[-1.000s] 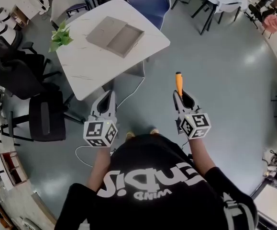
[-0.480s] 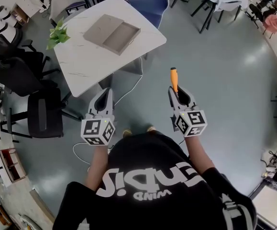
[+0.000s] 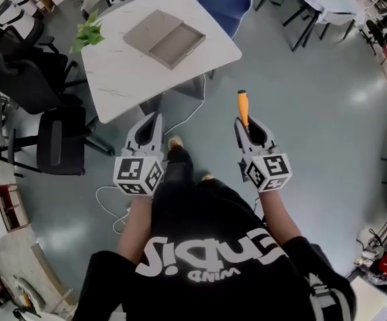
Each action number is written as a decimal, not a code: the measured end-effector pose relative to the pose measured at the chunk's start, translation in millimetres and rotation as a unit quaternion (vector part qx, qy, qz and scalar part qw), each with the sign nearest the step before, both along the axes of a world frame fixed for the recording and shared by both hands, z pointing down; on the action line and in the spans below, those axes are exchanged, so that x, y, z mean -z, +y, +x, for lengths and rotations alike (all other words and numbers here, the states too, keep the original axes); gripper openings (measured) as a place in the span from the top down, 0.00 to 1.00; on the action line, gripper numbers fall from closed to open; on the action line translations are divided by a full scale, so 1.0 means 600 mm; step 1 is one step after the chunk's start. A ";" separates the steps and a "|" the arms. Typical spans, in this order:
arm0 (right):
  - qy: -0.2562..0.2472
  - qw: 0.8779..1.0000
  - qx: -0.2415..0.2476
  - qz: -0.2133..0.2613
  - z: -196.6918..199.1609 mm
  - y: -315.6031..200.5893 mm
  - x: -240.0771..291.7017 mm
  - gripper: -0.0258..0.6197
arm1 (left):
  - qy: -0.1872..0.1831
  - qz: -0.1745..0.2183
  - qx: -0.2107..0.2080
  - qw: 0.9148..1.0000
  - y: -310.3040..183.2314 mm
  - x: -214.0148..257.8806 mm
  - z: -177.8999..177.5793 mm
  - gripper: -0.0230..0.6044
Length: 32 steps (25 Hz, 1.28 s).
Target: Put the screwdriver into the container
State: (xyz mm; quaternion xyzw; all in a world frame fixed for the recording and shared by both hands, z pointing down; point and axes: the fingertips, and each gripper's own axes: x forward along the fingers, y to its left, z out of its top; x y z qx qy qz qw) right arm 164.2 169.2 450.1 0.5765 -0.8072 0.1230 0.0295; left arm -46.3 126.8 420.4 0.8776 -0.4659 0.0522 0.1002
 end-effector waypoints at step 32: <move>0.011 0.999 -0.011 -0.031 -0.118 -0.439 -0.013 0.83 | 0.016 -0.039 -0.093 0.995 -0.446 -0.016 -0.050 0.94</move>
